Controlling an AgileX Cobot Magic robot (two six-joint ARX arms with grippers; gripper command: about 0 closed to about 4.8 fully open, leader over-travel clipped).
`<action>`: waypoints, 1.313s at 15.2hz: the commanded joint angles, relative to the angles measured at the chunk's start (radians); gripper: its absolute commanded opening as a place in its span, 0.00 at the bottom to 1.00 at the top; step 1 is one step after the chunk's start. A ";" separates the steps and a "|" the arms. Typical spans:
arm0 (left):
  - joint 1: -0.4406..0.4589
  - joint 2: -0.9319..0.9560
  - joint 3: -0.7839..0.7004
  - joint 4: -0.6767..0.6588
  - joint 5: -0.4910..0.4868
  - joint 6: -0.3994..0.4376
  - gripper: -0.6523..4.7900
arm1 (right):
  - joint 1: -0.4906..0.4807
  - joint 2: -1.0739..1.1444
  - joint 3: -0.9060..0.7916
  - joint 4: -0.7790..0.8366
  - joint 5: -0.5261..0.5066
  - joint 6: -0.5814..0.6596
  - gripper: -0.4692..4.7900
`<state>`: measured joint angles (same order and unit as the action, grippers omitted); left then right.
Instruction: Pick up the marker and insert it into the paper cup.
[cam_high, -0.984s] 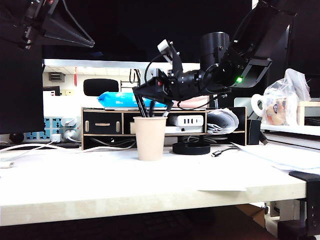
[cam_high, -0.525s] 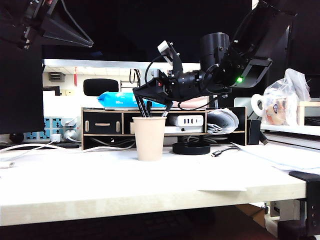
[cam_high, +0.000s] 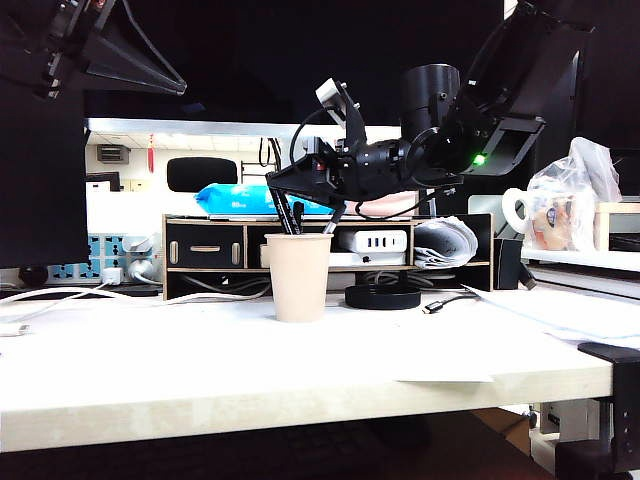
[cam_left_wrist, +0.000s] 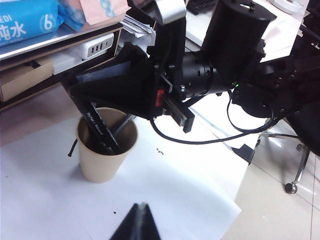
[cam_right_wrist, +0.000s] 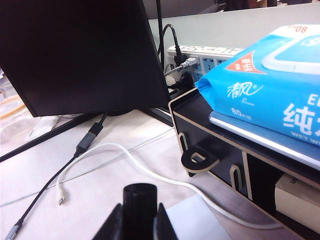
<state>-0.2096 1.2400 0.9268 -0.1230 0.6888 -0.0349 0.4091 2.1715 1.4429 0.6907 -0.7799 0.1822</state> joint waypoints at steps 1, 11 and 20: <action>-0.001 -0.004 0.005 0.013 0.004 0.001 0.11 | -0.002 -0.004 0.003 0.018 -0.004 -0.003 0.23; 0.000 -0.004 0.005 0.013 0.004 0.001 0.11 | -0.002 -0.005 0.004 0.029 -0.008 0.002 0.27; 0.000 -0.014 0.005 0.013 -0.030 -0.026 0.11 | -0.022 -0.068 0.003 0.265 -0.174 0.317 0.08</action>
<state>-0.2092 1.2373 0.9264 -0.1234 0.6537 -0.0521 0.3920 2.1292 1.4429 0.9382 -0.9192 0.4702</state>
